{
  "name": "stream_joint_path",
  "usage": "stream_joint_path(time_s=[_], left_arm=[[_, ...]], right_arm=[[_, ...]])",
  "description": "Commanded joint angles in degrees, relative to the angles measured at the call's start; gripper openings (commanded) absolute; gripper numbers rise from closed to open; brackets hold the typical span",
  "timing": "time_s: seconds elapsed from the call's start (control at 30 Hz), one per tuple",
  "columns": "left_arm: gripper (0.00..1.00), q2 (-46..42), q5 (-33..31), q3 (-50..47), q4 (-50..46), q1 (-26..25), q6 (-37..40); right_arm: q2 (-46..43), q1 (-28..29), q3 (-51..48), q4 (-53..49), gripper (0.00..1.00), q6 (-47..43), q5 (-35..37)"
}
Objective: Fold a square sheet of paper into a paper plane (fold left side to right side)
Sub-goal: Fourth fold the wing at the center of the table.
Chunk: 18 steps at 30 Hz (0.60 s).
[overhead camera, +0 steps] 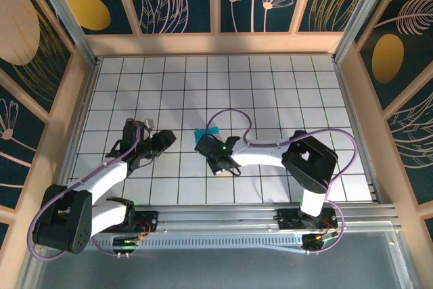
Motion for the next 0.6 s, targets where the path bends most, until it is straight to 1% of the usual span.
stream_joint_path(time_s=[0.0, 0.13, 0.17, 0.37, 0.5, 0.57], left_arm=[[0.50, -1.1, 3.4, -1.9, 1.2, 0.1, 0.6], [0.49, -1.6, 4.6, -3.2, 2.2, 0.2, 0.6], [0.49, -1.4, 5.0, -3.3, 2.5, 0.1, 0.4], [0.47, 0.6, 7.1, -3.9, 5.3, -0.4, -0.7], [0.46, 1.9, 8.0, -3.1, 6.6, -2.2, -1.4], [0.45, 3.1, 8.2, -2.0, 7.4, -4.1, -1.7]], right_arm=[[-2.8, -1.8, -2.6, 2.6, 0.00, -2.4, -6.5], [-4.7, -4.4, -4.9, 5.7, 0.00, -3.6, -11.8], [-5.1, -5.1, -5.5, 6.5, 0.00, -3.9, -14.2], [-6.6, -7.9, -8.3, 10.4, 0.00, -4.5, -20.3], [-6.7, -9.3, -9.4, 12.0, 0.00, -5.0, -23.5], [-6.9, -10.1, -10.0, 13.1, 0.00, -5.2, -25.4]])
